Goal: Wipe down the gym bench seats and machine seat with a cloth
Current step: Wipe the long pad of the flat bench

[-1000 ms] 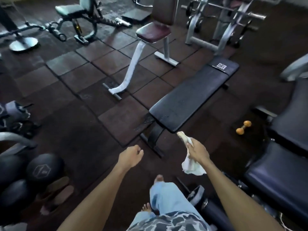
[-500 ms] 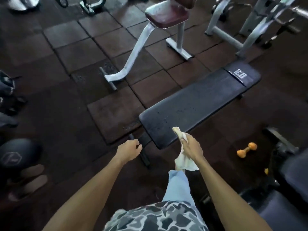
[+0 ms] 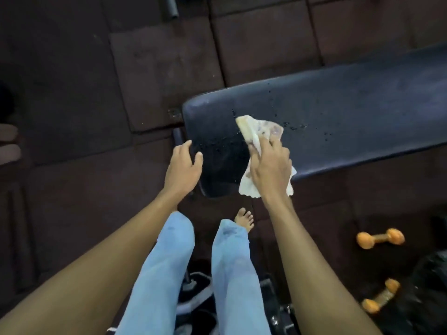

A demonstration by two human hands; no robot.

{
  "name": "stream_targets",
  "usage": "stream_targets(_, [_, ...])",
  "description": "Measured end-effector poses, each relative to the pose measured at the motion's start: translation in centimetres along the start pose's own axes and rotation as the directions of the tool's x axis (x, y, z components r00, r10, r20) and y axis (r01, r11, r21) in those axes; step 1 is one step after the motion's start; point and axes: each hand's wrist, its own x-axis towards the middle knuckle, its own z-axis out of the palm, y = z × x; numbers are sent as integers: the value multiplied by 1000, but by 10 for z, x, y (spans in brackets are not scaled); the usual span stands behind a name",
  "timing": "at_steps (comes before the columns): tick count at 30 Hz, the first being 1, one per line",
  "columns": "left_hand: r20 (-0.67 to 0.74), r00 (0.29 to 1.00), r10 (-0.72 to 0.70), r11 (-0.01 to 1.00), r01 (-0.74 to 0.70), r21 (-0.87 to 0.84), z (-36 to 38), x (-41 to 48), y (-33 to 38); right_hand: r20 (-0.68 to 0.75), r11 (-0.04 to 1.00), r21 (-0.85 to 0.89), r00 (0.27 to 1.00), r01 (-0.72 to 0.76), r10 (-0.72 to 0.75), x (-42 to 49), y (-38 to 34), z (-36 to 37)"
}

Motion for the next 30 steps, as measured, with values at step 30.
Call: stream_targets(30, [-123, 983, 139, 978, -155, -136, 62, 13, -68, -76, 987, -156, 996, 34, -47, 100, 20, 67])
